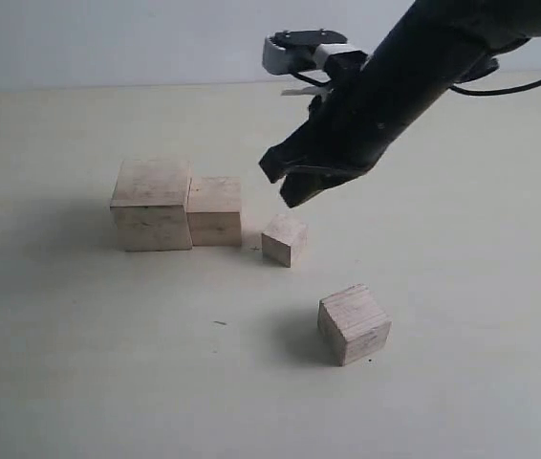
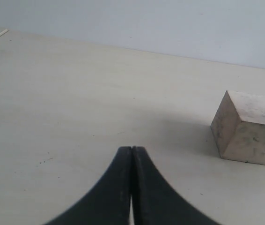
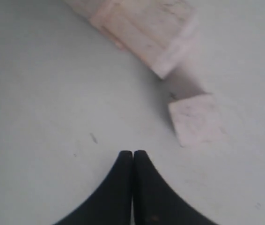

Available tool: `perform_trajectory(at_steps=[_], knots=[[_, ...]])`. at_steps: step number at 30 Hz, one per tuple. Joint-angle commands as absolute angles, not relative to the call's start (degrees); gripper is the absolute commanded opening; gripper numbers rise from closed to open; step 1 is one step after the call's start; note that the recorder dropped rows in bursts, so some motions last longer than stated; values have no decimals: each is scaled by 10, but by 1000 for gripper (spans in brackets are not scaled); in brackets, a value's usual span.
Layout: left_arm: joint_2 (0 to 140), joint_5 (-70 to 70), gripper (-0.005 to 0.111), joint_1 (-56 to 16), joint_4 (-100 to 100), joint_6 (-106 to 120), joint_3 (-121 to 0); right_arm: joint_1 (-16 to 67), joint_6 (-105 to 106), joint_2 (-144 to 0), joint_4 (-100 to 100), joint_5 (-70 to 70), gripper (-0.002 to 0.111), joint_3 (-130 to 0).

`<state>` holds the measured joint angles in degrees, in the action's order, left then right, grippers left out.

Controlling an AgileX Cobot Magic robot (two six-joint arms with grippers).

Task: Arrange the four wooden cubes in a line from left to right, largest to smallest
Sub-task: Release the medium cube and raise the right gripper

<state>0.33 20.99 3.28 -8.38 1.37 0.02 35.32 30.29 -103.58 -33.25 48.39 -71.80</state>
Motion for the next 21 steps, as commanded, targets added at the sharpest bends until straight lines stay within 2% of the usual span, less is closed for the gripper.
perform_trajectory(at_steps=[1, 12, 21], knots=[[0, 206, 0, 34, -81, 15, 0, 354, 422, -1076, -439, 496, 0, -716], [0, 206, 0, 34, -81, 15, 0, 354, 436, -1210, -444, 472, 0, -719], [0, 206, 0, 34, -81, 15, 0, 354, 378, -1223, -438, 318, 0, -719]])
